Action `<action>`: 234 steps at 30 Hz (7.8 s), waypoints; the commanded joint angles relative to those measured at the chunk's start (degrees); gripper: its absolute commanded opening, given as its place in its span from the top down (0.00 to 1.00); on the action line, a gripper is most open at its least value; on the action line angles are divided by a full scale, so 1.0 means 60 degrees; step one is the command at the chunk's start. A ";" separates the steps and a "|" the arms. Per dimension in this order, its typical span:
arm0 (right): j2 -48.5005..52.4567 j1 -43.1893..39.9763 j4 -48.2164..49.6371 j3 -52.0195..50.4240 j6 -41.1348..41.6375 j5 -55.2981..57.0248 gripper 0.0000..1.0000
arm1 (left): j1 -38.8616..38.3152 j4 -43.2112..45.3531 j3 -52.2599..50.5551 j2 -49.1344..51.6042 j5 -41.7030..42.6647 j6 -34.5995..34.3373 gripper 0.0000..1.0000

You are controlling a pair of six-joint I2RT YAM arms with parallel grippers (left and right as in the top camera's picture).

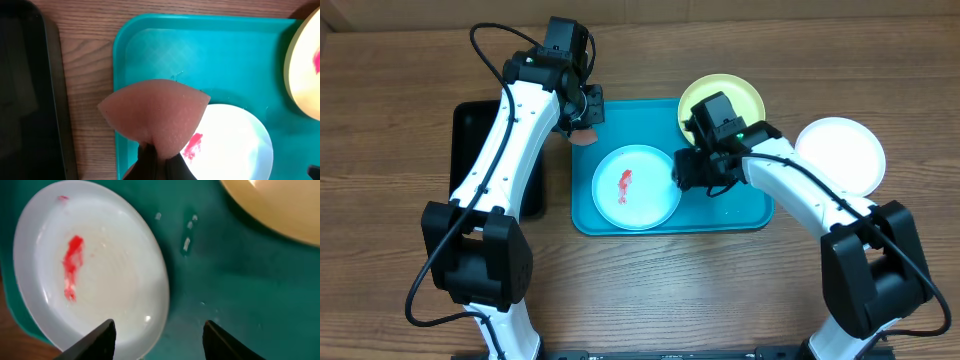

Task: Clean dirty plates on tray and stack at the side

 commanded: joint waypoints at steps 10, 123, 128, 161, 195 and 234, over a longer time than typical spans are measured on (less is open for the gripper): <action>0.0208 -0.0098 0.1027 -0.0892 0.1993 0.0630 0.58 | -0.0127 0.0011 0.0178 -0.0033 -0.0058 -0.0131 0.96; 0.0914 0.0018 0.3071 -0.1592 0.1588 -0.0055 0.96 | -0.2586 0.1468 -0.2331 0.1359 -0.0317 0.0474 0.96; 0.0914 0.0018 0.3067 -0.1592 0.1588 -0.0055 0.96 | -0.2743 0.1588 -0.2554 0.1373 0.0922 0.0481 0.96; 0.0914 0.0018 0.3005 -0.1592 0.1588 -0.0058 0.96 | -0.3151 0.2146 -0.3581 0.1373 -0.1475 -0.0448 0.96; 0.0914 0.0018 0.2896 -0.1592 0.1588 -0.0058 0.96 | -0.3045 0.3534 -0.3563 0.1373 -0.2113 -0.0951 0.96; 0.0914 0.0018 0.2852 -0.1592 0.1588 -0.0058 0.96 | -0.1457 0.4084 -0.3563 0.1373 0.0441 -0.4790 0.96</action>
